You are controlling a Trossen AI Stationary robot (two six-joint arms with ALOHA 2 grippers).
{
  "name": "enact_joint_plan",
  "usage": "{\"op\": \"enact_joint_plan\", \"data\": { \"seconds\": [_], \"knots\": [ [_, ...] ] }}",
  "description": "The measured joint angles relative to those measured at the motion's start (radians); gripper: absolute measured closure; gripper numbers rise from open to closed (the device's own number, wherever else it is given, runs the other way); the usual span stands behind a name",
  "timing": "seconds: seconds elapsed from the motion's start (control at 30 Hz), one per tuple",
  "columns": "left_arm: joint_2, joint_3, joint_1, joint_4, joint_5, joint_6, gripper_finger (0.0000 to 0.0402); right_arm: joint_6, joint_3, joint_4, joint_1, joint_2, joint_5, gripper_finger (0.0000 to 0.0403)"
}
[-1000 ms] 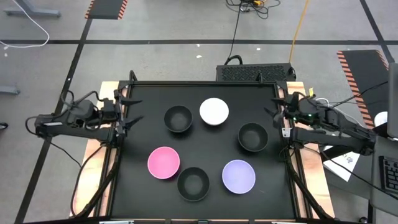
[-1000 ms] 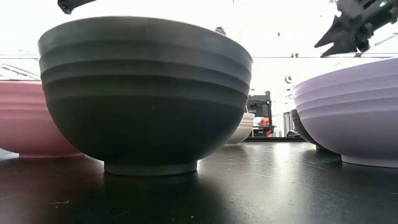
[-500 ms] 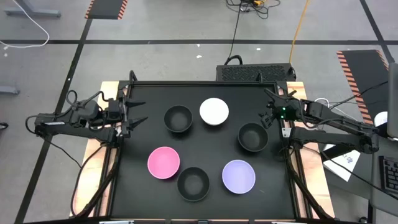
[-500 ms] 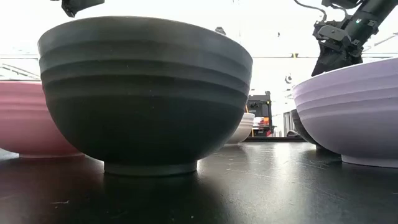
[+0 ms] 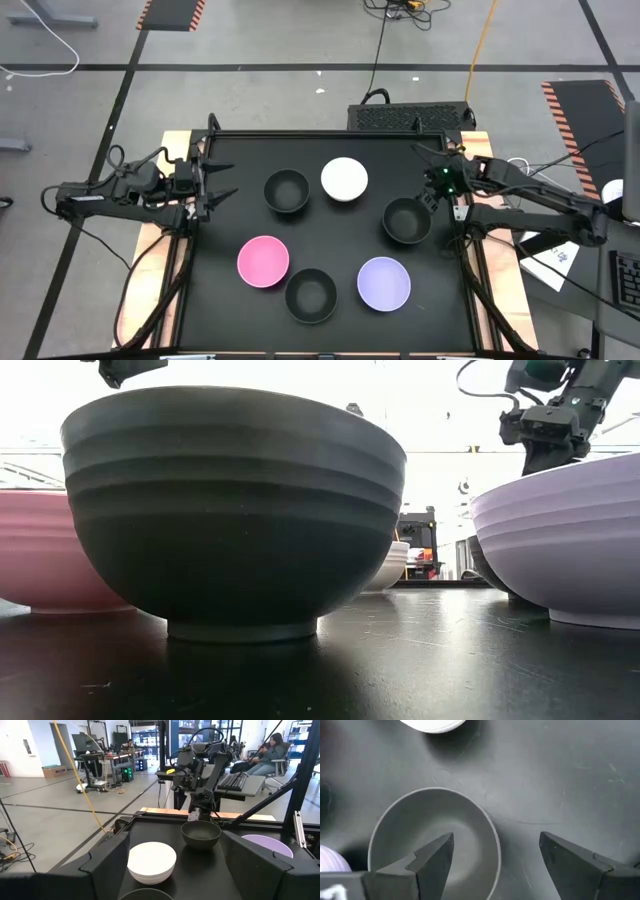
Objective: Nest bowls inside each other
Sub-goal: Stack the middle black bowl on top of the white bowl
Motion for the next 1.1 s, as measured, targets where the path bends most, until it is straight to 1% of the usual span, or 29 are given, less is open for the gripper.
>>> {"op": "enact_joint_plan", "data": {
  "seconds": [0.1, 0.27, 0.43, 0.57, 0.6, 0.87, 1.1],
  "knots": [
    [0.000, 0.000, 0.000, 0.000, 0.001, 0.002, 0.0089, 0.010, 0.000, -0.010, 0.000, 0.023, -0.001, 0.0118],
    [0.000, 0.000, 0.000, -0.010, 0.001, 0.000, 0.0089, 0.009, 0.000, -0.078, 0.000, 0.075, -0.001, 0.0118],
    [0.000, 0.000, 0.000, -0.023, 0.002, -0.006, 0.0089, 0.002, 0.000, -0.069, 0.001, 0.100, -0.004, 0.0118],
    [0.000, 0.000, 0.000, -0.023, 0.002, -0.006, 0.0089, -0.010, 0.000, -0.072, 0.001, 0.119, -0.078, 0.0118],
    [0.000, 0.000, 0.000, -0.023, 0.002, -0.006, 0.0089, -0.010, 0.000, -0.071, 0.001, 0.124, -0.081, 0.0118],
    [0.000, 0.000, 0.000, -0.024, 0.001, -0.005, 0.0089, -0.010, 0.000, -0.111, 0.001, 0.171, -0.081, 0.0118],
    [0.000, 0.000, 0.000, -0.029, 0.010, -0.005, 0.0089, -0.014, 0.000, -0.106, 0.001, 0.204, -0.081, 0.0118]
  ]
}}
